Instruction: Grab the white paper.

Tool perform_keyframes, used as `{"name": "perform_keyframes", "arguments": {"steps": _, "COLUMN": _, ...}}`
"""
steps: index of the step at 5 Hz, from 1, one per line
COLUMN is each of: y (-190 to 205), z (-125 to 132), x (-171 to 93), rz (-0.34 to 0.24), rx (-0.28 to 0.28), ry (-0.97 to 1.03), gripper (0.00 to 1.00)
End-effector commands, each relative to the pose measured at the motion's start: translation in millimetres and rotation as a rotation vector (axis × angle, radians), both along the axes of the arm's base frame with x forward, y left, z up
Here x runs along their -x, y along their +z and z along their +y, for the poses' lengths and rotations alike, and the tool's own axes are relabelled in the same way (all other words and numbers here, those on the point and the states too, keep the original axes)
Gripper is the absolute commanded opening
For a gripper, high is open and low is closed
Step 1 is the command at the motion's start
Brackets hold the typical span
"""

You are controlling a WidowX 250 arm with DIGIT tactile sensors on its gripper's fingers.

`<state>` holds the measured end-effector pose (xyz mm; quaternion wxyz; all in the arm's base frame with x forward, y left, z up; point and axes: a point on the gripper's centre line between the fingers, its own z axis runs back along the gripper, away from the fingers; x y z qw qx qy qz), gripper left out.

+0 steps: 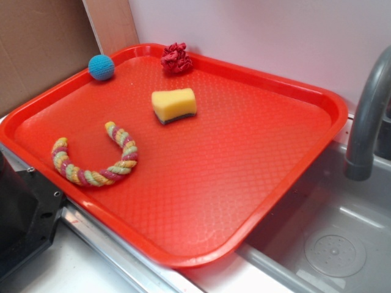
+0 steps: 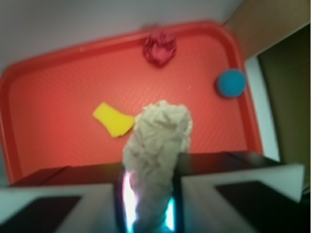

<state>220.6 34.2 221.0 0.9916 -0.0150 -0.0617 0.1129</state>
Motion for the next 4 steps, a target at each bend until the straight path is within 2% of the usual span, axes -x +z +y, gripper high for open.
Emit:
{"name": "perform_keyframes", "arguments": {"steps": 1, "y": 6.1, "z": -7.6, "x": 0.2, "rz": -0.073, "rx": -0.046, "ry": -0.067, "gripper": 0.00}}
{"name": "perform_keyframes", "arguments": {"steps": 4, "y": -1.4, "z": -13.2, "x": -5.4, "rz": -0.034, "rx": -0.011, "ry": -0.106, "gripper": 0.00}}
